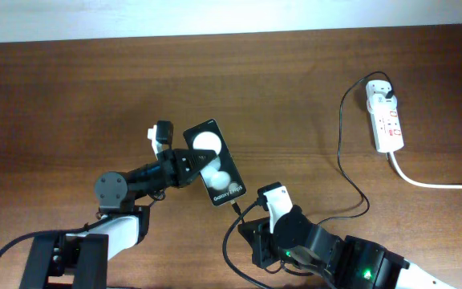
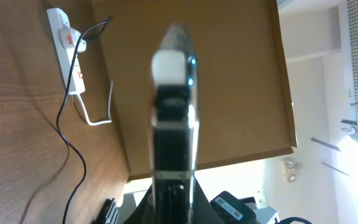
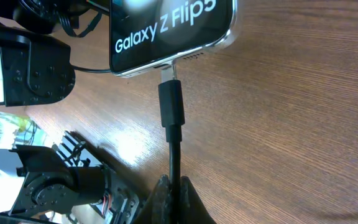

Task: Plug charger to phone and switch on socket
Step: 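Push the connector up into the phone port with the right gripper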

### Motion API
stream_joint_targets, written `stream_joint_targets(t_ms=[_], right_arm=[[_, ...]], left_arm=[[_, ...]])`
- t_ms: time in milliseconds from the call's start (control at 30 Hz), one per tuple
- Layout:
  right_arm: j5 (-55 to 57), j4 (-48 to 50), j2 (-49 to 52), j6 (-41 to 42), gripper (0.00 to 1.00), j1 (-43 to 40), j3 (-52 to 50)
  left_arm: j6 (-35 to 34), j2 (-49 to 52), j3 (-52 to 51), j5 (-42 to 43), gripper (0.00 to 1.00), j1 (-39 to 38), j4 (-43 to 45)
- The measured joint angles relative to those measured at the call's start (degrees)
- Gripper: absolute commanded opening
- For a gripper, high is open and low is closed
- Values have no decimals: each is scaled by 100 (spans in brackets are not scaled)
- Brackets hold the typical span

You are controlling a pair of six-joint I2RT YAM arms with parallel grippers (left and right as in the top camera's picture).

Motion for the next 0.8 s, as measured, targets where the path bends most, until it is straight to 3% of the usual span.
stream_joint_targets(t_ms=[800], right_arm=[[-61,85,0,2,4,11,0]], left_arm=[[83,0,2,109,0,7,0]])
